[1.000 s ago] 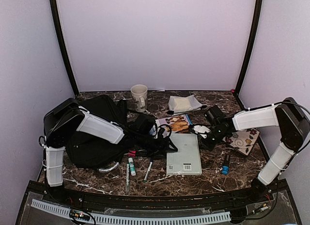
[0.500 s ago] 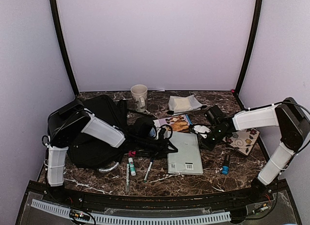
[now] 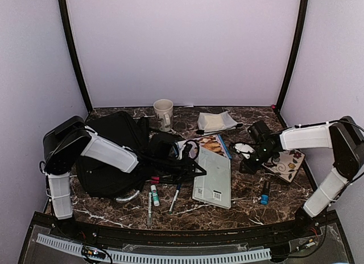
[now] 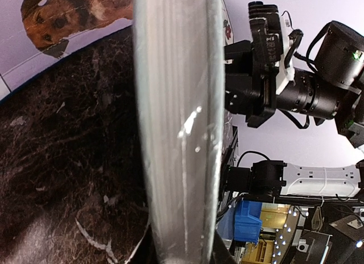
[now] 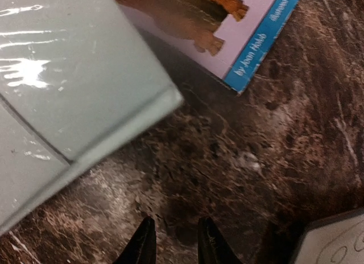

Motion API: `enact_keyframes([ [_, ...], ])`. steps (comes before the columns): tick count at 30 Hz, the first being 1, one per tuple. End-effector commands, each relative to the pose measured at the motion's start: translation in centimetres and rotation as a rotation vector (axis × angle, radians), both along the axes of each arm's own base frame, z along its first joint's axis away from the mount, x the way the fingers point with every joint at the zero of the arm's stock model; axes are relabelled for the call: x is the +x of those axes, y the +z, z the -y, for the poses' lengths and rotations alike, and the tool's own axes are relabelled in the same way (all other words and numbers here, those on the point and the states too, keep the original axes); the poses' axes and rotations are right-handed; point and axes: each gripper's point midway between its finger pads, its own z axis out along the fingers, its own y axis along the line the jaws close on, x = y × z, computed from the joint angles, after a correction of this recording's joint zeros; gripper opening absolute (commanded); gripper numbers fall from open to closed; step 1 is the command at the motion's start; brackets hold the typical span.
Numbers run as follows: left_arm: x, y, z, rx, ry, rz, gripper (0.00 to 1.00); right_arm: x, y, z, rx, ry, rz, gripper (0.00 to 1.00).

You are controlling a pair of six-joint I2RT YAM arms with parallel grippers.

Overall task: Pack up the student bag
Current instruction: Pick up the book at the center of the board, then pass from the left arm to the right

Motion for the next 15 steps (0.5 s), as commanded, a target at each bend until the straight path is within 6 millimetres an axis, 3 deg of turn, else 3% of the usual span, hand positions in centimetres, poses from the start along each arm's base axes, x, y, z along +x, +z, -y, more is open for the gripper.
enact_keyframes([
  [1, -0.4, 10.0, 0.5, -0.182, -0.051, 0.199, 0.00, 2.3, 5.4, 1.4, 0.078, -0.074, 0.086, 0.29],
  [5, -0.1, 14.3, -0.3, -0.165, -0.058, 0.332, 0.00, 4.1, 11.0, 1.5, 0.191, -0.113, 0.166, 0.43],
  [10, 1.5, 19.3, -2.3, -0.135, -0.021, 0.464, 0.00, 4.9, 18.3, -0.8, 0.402, -0.079, 0.213, 0.65],
  [15, 3.6, 24.0, -4.8, -0.179, -0.001, 0.592, 0.00, 6.7, 25.0, -2.6, 0.545, -0.049, 0.294, 0.72],
])
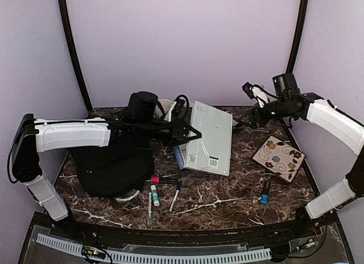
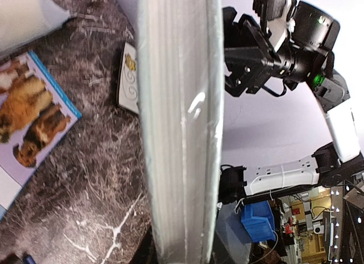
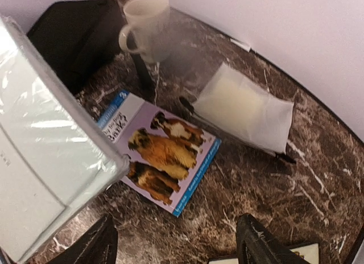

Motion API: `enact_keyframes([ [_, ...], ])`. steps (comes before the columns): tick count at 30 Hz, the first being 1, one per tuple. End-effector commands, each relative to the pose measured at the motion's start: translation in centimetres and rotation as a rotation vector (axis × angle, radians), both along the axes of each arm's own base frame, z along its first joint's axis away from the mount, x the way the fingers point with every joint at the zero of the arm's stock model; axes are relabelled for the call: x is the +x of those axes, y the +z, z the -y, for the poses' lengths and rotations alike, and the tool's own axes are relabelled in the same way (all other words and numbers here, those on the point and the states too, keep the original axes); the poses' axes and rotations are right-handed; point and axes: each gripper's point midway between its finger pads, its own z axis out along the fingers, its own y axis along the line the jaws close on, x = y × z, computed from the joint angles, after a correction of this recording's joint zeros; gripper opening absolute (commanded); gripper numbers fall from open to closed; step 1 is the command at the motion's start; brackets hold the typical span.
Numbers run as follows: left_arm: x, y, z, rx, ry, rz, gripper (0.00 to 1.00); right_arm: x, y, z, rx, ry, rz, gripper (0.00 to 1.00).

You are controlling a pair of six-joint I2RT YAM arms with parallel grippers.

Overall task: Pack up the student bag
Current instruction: Pass from the left arm to the right

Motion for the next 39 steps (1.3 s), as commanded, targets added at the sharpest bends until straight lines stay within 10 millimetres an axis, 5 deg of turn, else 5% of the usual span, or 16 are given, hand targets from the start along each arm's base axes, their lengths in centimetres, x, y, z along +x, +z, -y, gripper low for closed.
enact_keyframes([
  [1, 1.9, 9.9, -2.8, -0.140, -0.003, 0.284, 0.00, 0.3, 5.6, -2.1, 0.174, 0.062, 0.042, 0.74],
  [5, 3.3, 12.8, -5.1, -0.175, 0.038, 0.443, 0.00, 0.0, 8.7, -4.1, 0.332, 0.141, 0.058, 0.80],
  [10, 4.0, 15.1, -6.2, -0.241, 0.086, 0.544, 0.00, -1.4, 9.7, -6.7, 0.543, 0.277, -0.072, 0.81],
  [12, 3.9, 15.6, -6.3, -0.279, 0.095, 0.558, 0.00, -1.8, 9.6, -7.4, 0.616, 0.312, -0.144, 0.97],
  [14, 3.7, 16.0, -6.5, -0.315, 0.104, 0.568, 0.00, -2.4, 9.6, -8.1, 0.679, 0.351, -0.209, 1.00],
  [22, 2.7, 17.3, -8.0, -0.454, 0.126, 0.598, 0.00, -3.6, 8.1, -10.2, 0.711, 0.419, -0.276, 1.00],
  [30, 3.0, 17.8, -8.6, -0.560, 0.139, 0.554, 0.00, -7.1, 6.8, -13.7, 0.747, 0.545, -0.399, 1.00],
  [39, 3.8, 16.8, -9.0, -0.599, 0.169, 0.498, 0.00, -8.2, 9.0, -13.4, 0.891, 0.592, -0.449, 0.78],
])
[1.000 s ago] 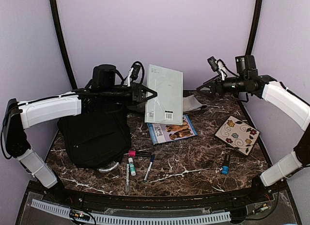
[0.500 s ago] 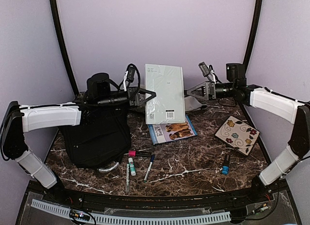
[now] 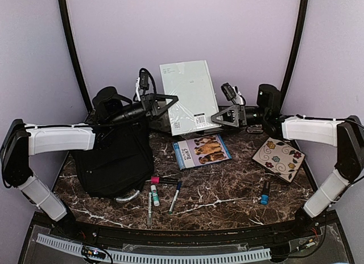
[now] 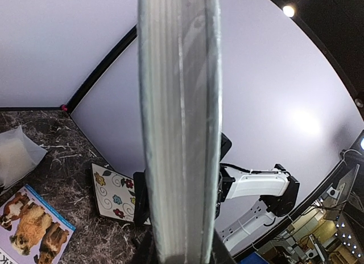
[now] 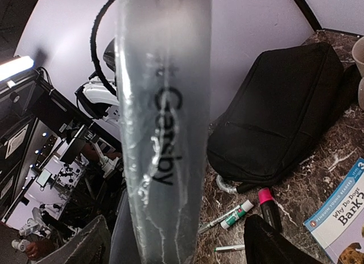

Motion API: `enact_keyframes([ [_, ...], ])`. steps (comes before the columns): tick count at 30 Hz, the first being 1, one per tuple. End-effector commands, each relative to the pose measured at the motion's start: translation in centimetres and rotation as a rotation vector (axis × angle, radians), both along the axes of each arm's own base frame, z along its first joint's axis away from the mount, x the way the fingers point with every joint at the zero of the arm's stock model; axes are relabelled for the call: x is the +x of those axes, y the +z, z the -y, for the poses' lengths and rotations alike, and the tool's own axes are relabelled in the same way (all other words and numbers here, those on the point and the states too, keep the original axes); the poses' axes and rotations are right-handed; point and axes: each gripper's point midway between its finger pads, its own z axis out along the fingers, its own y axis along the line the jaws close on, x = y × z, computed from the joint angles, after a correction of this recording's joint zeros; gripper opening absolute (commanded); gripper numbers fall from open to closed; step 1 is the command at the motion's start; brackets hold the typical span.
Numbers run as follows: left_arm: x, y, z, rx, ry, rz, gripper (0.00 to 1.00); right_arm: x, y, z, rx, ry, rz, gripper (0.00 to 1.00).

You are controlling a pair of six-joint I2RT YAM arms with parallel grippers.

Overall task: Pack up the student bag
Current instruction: Pass from the left arm to the right

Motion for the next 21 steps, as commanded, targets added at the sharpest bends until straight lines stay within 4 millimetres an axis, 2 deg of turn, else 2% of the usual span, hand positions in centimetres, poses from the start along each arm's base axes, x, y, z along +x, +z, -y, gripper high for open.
enact_keyframes([
  [1, -1.4, 5.5, -1.7, -0.170, -0.006, 0.134, 0.00, -0.3, 3.2, 0.2, 0.103, 0.022, 0.025, 0.77],
  [8, -0.9, 4.7, -1.5, -0.169, -0.001, 0.092, 0.00, 1.5, 3.5, -0.4, 0.087, -0.044, -0.010, 0.64],
  [9, -0.8, 4.6, -1.5, -0.169, -0.001, 0.086, 0.00, 2.0, 2.5, -0.6, 0.067, -0.051, -0.036, 0.62],
  [11, -0.8, 4.5, -1.5, -0.170, 0.004, 0.079, 0.00, 2.4, 2.0, -0.8, 0.051, -0.061, -0.049, 0.58],
  [16, -0.6, 3.8, -1.5, -0.170, 0.004, 0.059, 0.00, 2.7, 1.7, -1.4, 0.039, -0.062, -0.067, 0.49],
  [21, -0.6, 3.5, -1.3, -0.169, -0.003, 0.049, 0.00, 2.5, 1.7, -1.9, 0.036, -0.042, -0.069, 0.44],
])
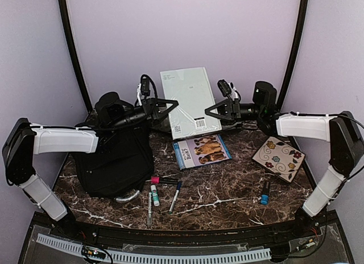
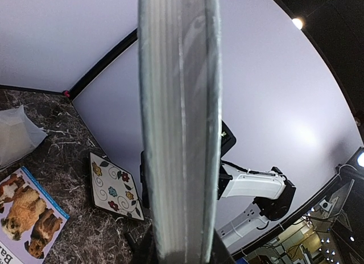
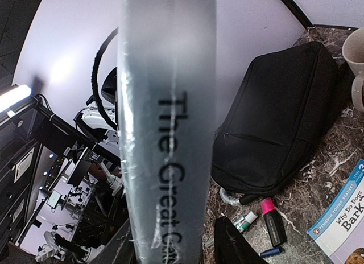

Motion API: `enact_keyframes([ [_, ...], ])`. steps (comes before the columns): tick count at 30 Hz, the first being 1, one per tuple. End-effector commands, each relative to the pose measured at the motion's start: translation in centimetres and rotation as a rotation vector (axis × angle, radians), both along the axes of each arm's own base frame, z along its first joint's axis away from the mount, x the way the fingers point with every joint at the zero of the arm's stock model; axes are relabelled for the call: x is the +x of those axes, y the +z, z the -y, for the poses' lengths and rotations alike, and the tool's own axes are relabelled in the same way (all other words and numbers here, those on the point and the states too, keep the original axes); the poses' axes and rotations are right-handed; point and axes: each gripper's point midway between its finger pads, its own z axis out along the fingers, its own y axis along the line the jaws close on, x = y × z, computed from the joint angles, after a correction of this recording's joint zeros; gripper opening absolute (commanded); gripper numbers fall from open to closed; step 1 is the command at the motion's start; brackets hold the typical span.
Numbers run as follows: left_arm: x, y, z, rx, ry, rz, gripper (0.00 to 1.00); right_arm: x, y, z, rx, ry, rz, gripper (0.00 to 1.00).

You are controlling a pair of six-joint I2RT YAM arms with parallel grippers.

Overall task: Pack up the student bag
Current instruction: Pass from the left arm to the right

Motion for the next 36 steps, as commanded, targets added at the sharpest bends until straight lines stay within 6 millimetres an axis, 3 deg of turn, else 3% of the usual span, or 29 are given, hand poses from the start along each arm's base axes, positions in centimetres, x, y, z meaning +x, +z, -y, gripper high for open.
enact_keyframes([
  [1, -1.1, 5.3, -1.2, -0.135, 0.007, 0.146, 0.00, -0.2, 1.0, -0.7, 0.015, 0.019, 0.038, 0.43],
  [5, -0.9, 5.0, -1.3, -0.136, 0.017, 0.138, 0.00, -1.0, 1.0, -1.0, 0.015, 0.043, 0.047, 0.36],
  [12, -0.2, 3.9, -1.0, -0.101, 0.031, 0.102, 0.01, -1.5, 0.7, -0.7, 0.012, 0.045, 0.049, 0.10],
  [14, 0.2, 3.0, -0.8, -0.065, 0.041, 0.084, 0.13, -1.6, 0.6, -0.6, 0.013, 0.043, 0.053, 0.05],
  [16, 0.7, 1.7, -0.8, -0.005, 0.057, 0.042, 0.34, -1.6, 0.7, -0.4, 0.013, 0.043, 0.052, 0.00],
  [19, 1.2, -0.3, -1.4, 0.119, 0.101, -0.010, 0.56, -0.8, 0.6, 0.6, 0.010, 0.015, 0.037, 0.00],
  [22, 1.0, -2.6, -3.0, 0.318, 0.156, -0.013, 0.66, 0.6, -0.5, 2.1, -0.018, -0.033, -0.003, 0.00],
  [23, 0.8, -3.4, -3.8, 0.397, 0.174, -0.008, 0.66, 0.7, -0.1, 2.8, -0.030, -0.054, 0.006, 0.00],
  [26, -0.5, -6.4, -6.6, 0.672, 0.196, -0.022, 0.64, 1.6, -2.3, 4.2, -0.136, -0.106, 0.001, 0.00],
  [30, -1.8, -10.8, -11.4, 1.092, 0.191, -0.054, 0.61, 0.6, -6.4, 5.0, -0.293, -0.070, 0.035, 0.00],
  [31, -2.2, -11.8, -12.6, 1.186, 0.188, -0.065, 0.65, 0.3, -7.1, 5.2, -0.320, -0.067, 0.035, 0.00],
  [36, -4.4, -14.6, -16.1, 1.431, 0.120, 0.003, 0.64, -0.5, -7.8, 5.7, -0.341, -0.066, 0.060, 0.00],
])
